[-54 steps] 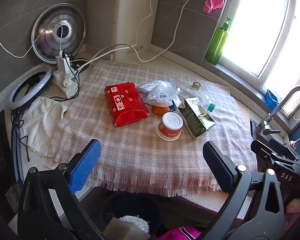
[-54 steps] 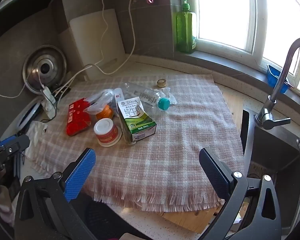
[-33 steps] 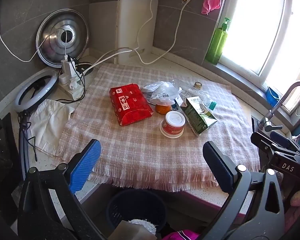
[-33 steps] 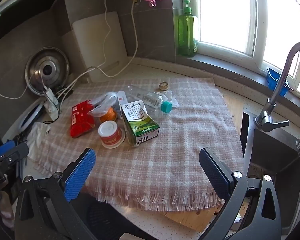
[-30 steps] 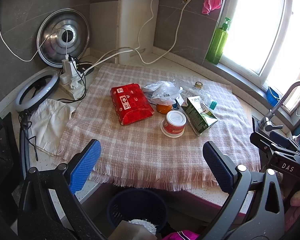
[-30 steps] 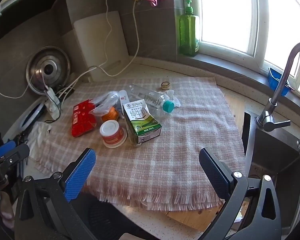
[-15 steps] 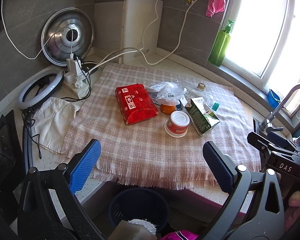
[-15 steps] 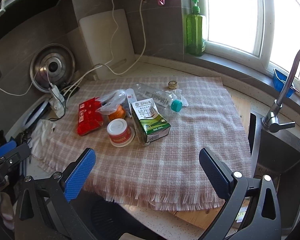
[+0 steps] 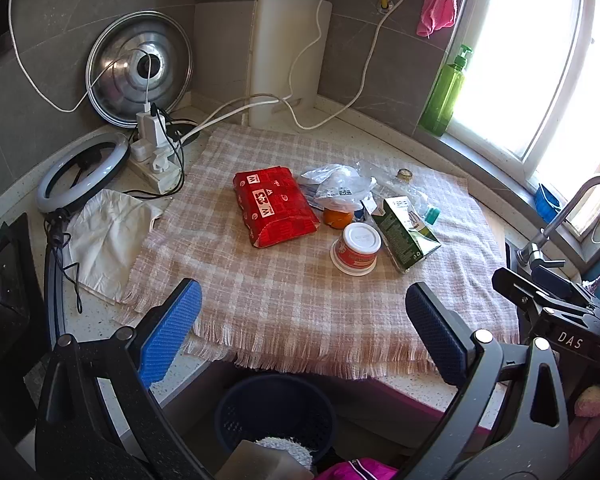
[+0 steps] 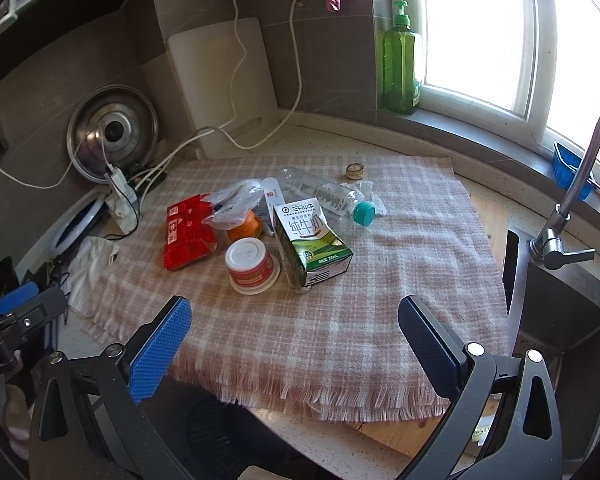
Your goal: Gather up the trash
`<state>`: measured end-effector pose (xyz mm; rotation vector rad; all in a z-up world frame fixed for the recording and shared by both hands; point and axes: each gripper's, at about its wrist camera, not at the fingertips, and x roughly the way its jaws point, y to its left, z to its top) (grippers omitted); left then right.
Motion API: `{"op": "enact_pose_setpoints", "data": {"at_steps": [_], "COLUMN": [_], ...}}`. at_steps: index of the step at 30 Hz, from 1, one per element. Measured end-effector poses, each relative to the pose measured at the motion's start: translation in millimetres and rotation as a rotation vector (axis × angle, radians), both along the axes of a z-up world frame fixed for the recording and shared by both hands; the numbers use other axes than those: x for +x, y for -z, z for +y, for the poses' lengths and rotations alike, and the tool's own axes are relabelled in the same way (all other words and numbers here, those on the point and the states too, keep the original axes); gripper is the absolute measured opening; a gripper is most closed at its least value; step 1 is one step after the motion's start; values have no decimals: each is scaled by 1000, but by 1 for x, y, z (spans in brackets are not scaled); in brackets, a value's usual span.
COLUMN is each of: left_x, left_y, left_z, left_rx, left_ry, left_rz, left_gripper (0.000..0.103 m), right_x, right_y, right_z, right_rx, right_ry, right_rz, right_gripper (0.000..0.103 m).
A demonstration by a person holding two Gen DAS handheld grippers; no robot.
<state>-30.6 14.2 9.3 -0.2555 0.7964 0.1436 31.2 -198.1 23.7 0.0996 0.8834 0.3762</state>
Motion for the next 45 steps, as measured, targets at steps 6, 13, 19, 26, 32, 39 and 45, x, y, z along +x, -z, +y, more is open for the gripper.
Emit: {"op": "enact_pose_setpoints", "data": {"at_steps": [6, 13, 19, 26, 32, 39, 45], "left_x": [-1, -1, -1, -2, 1, 7, 11], "left_y": [0, 0, 0, 0, 0, 4, 9], "left_z": [0, 2, 3, 4, -4, -16, -22], "left_rx": [0, 0, -1, -3, 7, 9, 3], "left_ry": [-1, 0, 2, 1, 8, 20, 25], "left_rz": [-2, -2, -2, 0, 8, 17, 28], "left_gripper": [103, 103, 103, 103, 103, 103, 103], "right_x": [1, 1, 1, 0, 1, 3, 5], "right_y": [2, 4, 5, 8, 9, 14, 20], "right_z": [-1, -1, 0, -5, -12, -18, -21], "right_rx": [5, 8, 9, 17, 18, 12, -8], "right_ry": [-2, -9, -16, -7, 6, 16, 16], "right_rz": [9, 14, 21, 35, 43, 69, 89], "right_gripper": [102, 102, 102, 102, 102, 102, 102]}}
